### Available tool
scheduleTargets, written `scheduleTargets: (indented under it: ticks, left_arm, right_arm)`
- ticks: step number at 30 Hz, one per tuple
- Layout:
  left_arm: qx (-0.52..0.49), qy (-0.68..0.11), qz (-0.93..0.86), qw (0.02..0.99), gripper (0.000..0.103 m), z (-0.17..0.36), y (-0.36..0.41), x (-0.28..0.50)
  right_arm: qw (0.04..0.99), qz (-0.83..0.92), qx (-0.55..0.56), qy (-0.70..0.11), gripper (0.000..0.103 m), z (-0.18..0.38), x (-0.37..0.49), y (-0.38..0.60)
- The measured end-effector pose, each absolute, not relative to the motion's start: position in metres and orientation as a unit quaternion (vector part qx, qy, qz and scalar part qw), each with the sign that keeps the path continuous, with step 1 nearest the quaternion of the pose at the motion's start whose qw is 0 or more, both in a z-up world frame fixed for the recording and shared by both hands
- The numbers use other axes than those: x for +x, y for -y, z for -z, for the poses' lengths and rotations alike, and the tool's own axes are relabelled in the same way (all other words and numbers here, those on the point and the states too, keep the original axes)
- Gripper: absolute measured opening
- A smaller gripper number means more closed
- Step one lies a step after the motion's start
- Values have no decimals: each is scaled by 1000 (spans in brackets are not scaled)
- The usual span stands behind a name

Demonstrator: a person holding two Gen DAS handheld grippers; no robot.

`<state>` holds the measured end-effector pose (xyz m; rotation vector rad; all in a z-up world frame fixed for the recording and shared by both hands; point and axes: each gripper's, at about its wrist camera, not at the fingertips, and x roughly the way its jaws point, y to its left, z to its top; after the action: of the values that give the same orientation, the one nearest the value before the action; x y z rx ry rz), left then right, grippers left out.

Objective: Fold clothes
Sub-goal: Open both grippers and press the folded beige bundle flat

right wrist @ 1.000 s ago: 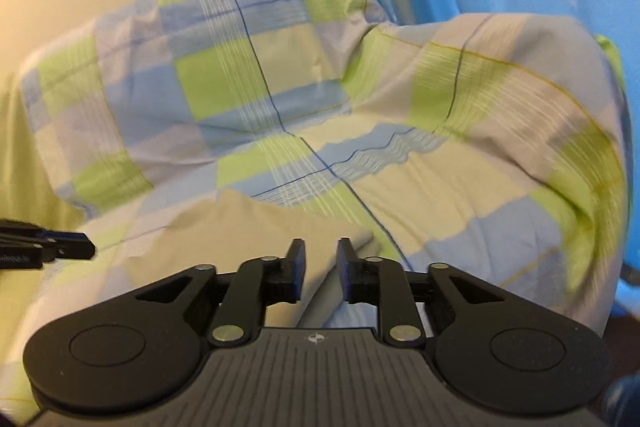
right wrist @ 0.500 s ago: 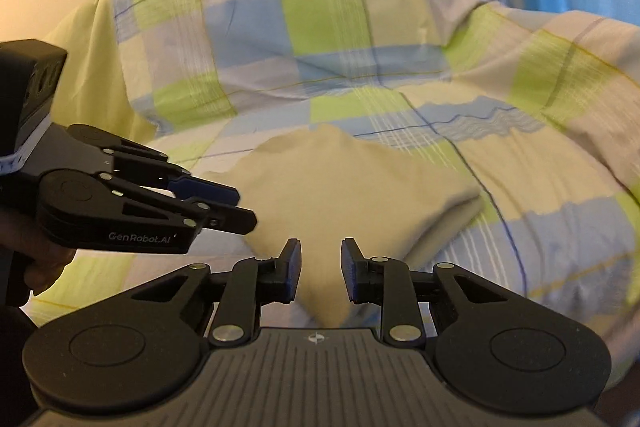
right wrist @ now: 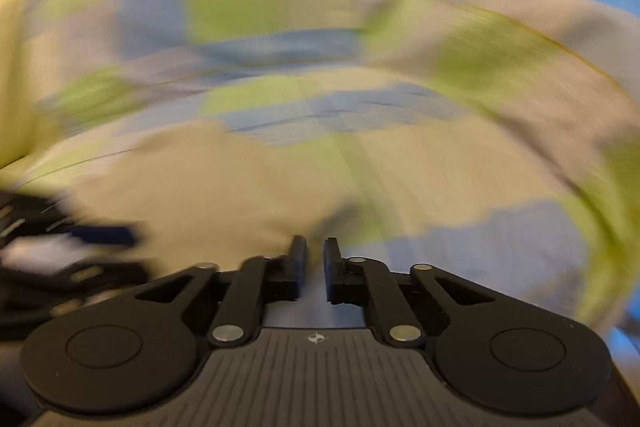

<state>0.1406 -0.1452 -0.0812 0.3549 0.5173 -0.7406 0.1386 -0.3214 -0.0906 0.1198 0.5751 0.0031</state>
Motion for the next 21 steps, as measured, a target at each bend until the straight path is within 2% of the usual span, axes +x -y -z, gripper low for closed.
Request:
scheduleTargets:
  ticks: [5, 8, 13, 21]
  left_arm:
    - [128, -251, 359, 890, 24, 75, 135, 153]
    - [128, -242, 347, 897, 24, 73, 133, 156]
    - [133, -239, 353, 895, 28, 74, 135, 156]
    - [154, -229, 387, 880, 30, 82, 154, 149]
  right_arm:
    - [968, -46, 79, -234, 19, 83, 134, 318]
    - [961, -69, 122, -238, 32, 86, 140, 316]
    - [942, -38, 228, -242, 33, 90, 141, 339]
    - [897, -90, 350, -255, 34, 104, 151, 354]
